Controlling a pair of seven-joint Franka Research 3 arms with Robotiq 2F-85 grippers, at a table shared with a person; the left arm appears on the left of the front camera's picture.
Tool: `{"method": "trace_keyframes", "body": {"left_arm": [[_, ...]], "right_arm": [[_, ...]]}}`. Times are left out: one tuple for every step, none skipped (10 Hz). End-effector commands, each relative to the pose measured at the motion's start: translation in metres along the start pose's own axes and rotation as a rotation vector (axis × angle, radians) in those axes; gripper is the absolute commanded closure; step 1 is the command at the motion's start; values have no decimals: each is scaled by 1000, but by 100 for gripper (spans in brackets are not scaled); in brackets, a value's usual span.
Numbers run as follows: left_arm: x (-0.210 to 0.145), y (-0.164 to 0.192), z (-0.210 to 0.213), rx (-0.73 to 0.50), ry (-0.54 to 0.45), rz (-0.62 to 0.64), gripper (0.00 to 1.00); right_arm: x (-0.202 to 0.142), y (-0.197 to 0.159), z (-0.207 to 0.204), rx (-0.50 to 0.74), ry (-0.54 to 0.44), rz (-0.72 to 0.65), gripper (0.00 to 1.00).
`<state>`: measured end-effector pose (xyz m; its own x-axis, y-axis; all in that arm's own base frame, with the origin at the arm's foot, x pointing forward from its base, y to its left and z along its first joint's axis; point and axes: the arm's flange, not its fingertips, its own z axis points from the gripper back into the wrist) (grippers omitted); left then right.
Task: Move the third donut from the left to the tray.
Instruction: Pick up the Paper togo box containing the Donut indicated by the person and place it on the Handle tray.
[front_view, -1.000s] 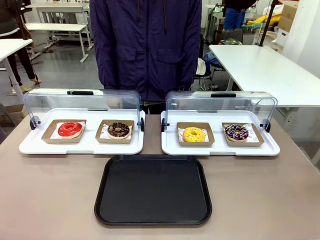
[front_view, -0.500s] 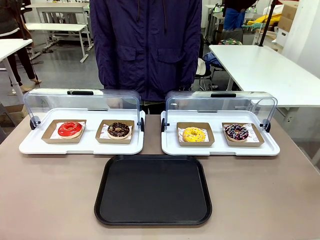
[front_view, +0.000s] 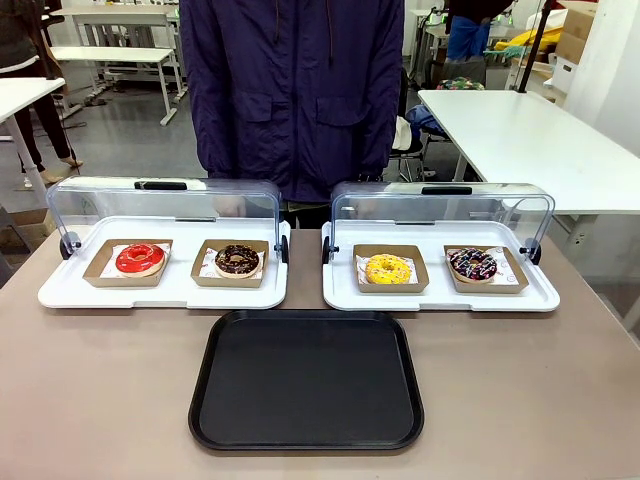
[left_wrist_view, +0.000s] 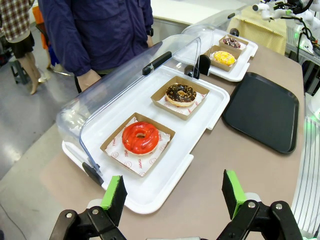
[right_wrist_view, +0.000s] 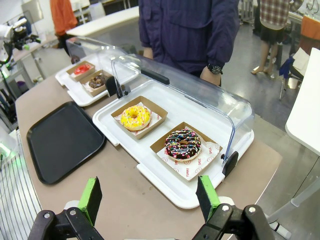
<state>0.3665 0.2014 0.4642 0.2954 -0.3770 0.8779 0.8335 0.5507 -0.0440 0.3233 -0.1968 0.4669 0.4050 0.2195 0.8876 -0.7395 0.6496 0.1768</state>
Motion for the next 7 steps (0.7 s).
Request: {"method": "trace_keyframes", "body": {"left_arm": [[1,0,1,-8,-1,-8,0],[1,0,1,-8,-1,-8,0],[1,0,1,-8,-1,-8,0],[1,0,1,-8,-1,-8,0],[1,0,1,-8,-1,-8,0],[1,0,1,-8,-1,-8,0],[1,0,1,-8,-1,-8,0]], "right_arm": [[3,-2,-1,-5,-25,12,0],[3,-2,-1,-5,-25,12,0],[3,-2,-1,-5,-25,12,0],[3,-2,-1,-5,-25,12,0],[3,-2,-1,-5,-25,12,0],[3,-2,-1,-5,-25,12,0],[3,-2,-1,-5,-25,12,0]]}}
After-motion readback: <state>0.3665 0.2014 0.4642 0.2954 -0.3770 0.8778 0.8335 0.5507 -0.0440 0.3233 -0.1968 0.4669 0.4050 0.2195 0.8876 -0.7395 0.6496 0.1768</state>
